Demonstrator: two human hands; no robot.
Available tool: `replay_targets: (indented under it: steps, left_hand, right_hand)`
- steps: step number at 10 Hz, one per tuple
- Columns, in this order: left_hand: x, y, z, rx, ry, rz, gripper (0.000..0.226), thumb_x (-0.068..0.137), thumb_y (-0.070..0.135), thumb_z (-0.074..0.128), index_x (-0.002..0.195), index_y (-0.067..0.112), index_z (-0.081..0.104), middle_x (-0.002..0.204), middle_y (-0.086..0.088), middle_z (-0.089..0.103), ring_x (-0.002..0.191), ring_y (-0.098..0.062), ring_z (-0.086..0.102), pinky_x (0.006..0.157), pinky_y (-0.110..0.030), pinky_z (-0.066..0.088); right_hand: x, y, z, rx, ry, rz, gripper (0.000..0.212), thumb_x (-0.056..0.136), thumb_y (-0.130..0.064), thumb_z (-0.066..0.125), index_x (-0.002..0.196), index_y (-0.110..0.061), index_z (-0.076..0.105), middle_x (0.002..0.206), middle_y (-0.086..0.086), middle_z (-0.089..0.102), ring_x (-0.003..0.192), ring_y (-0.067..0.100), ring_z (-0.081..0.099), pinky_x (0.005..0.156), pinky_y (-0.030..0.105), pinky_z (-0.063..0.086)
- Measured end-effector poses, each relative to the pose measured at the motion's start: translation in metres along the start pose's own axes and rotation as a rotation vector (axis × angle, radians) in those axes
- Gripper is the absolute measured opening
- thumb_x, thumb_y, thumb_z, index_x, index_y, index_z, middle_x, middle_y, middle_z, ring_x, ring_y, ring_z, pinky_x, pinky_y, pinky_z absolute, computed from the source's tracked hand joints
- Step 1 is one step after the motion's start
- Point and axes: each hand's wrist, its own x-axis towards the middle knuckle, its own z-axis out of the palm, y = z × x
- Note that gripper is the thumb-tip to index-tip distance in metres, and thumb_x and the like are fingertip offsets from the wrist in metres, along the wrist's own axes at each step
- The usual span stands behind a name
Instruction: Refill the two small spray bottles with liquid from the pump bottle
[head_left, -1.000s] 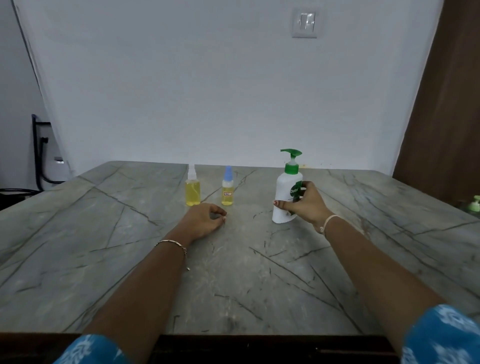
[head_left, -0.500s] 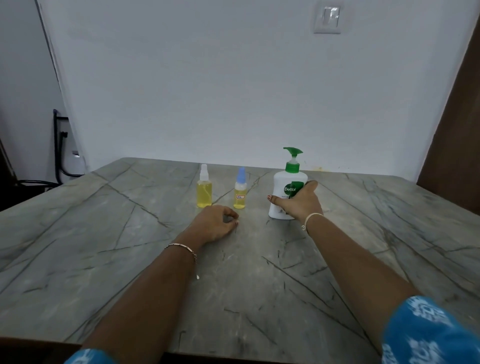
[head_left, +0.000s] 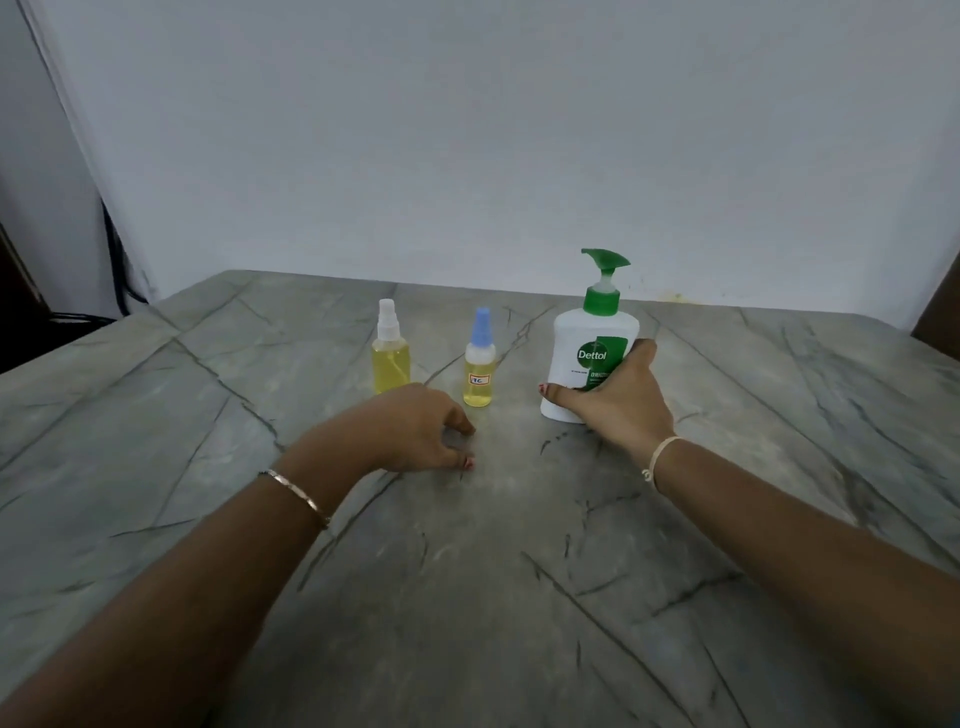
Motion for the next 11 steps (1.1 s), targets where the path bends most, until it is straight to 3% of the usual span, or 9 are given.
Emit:
replay_targets:
  steps: [3, 4, 6, 7, 8, 9, 10, 11]
  left_hand:
    - [-0.007, 0.007, 0.008, -0.071, -0.016, -0.055, 0.062, 0.09, 0.056, 0.054, 0.145, 0.03, 0.04, 0.152, 0.006, 0.038, 0.135, -0.017, 0.04, 0.11, -0.034, 0.035]
    - [-0.009, 0.01, 0.007, -0.098, -0.048, -0.056, 0.066, 0.092, 0.052, 0.052, 0.15, 0.027, 0.03, 0.16, 0.008, 0.021, 0.144, -0.016, 0.026, 0.115, -0.034, 0.025]
    - [-0.013, 0.013, 0.005, -0.147, -0.116, -0.056, 0.071, 0.095, 0.047, 0.05, 0.153, 0.023, 0.017, 0.163, 0.003, 0.006, 0.15, -0.02, 0.005, 0.119, -0.035, 0.013]
    - [-0.013, 0.013, 0.006, -0.19, -0.129, -0.075, 0.071, 0.095, 0.045, 0.052, 0.153, 0.023, 0.018, 0.163, 0.002, 0.005, 0.15, -0.02, 0.004, 0.121, -0.04, 0.014]
    - [-0.017, 0.015, 0.004, -0.277, -0.095, -0.11, 0.066, 0.095, 0.036, 0.055, 0.152, 0.022, 0.024, 0.162, 0.0, 0.013, 0.149, -0.021, 0.012, 0.12, -0.038, 0.018]
    - [-0.029, 0.021, -0.009, -0.375, 0.085, -0.142, 0.057, 0.095, 0.026, 0.054, 0.148, 0.022, 0.034, 0.156, 0.0, 0.032, 0.141, -0.022, 0.033, 0.111, -0.034, 0.033]
    - [-0.038, 0.027, -0.032, -0.377, 0.461, -0.139, 0.053, 0.09, 0.014, 0.06, 0.141, 0.015, 0.046, 0.143, -0.004, 0.051, 0.126, -0.026, 0.052, 0.093, -0.037, 0.049]
    - [-0.038, 0.03, -0.062, -0.317, 0.625, -0.115, 0.059, 0.086, 0.009, 0.064, 0.142, 0.009, 0.044, 0.146, -0.012, 0.047, 0.135, -0.033, 0.044, 0.102, -0.045, 0.046]
  right_hand:
    - [-0.001, -0.004, 0.007, 0.098, 0.026, 0.078, 0.081, 0.063, -0.025, 0.091, 0.115, -0.019, 0.029, 0.099, -0.011, 0.052, 0.09, 0.013, 0.055, 0.074, 0.025, 0.044]
    - [0.0, -0.01, 0.008, 0.122, 0.006, 0.12, 0.084, 0.064, -0.02, 0.09, 0.123, -0.014, 0.03, 0.104, -0.008, 0.053, 0.092, 0.013, 0.056, 0.075, 0.023, 0.047]
    - [-0.004, -0.014, 0.009, 0.132, -0.006, 0.202, 0.101, 0.06, -0.014, 0.091, 0.138, -0.012, 0.026, 0.119, -0.003, 0.05, 0.111, 0.019, 0.055, 0.094, 0.031, 0.049]
    - [-0.007, -0.014, 0.002, 0.131, -0.063, 0.23, 0.115, 0.053, -0.018, 0.095, 0.142, -0.018, 0.022, 0.132, 0.003, 0.049, 0.121, 0.022, 0.053, 0.104, 0.042, 0.048]
    - [-0.01, -0.018, -0.008, 0.12, -0.093, 0.285, 0.119, 0.055, -0.018, 0.095, 0.147, -0.013, 0.018, 0.142, 0.009, 0.04, 0.131, 0.024, 0.044, 0.111, 0.043, 0.041]
    - [-0.018, -0.035, -0.029, -0.003, -0.05, 0.277, 0.11, 0.071, -0.022, 0.086, 0.152, -0.006, 0.014, 0.155, 0.013, 0.022, 0.145, 0.028, 0.022, 0.119, 0.035, 0.023]
    - [-0.019, -0.051, -0.046, -0.039, 0.034, 0.161, 0.093, 0.086, -0.022, 0.072, 0.152, 0.001, 0.012, 0.159, 0.016, 0.015, 0.149, 0.029, 0.013, 0.122, 0.039, 0.016]
    - [-0.006, -0.079, -0.066, -0.138, 0.095, 0.001, 0.082, 0.091, -0.022, 0.064, 0.153, 0.001, 0.014, 0.161, 0.016, 0.015, 0.15, 0.028, 0.01, 0.122, 0.046, 0.017]
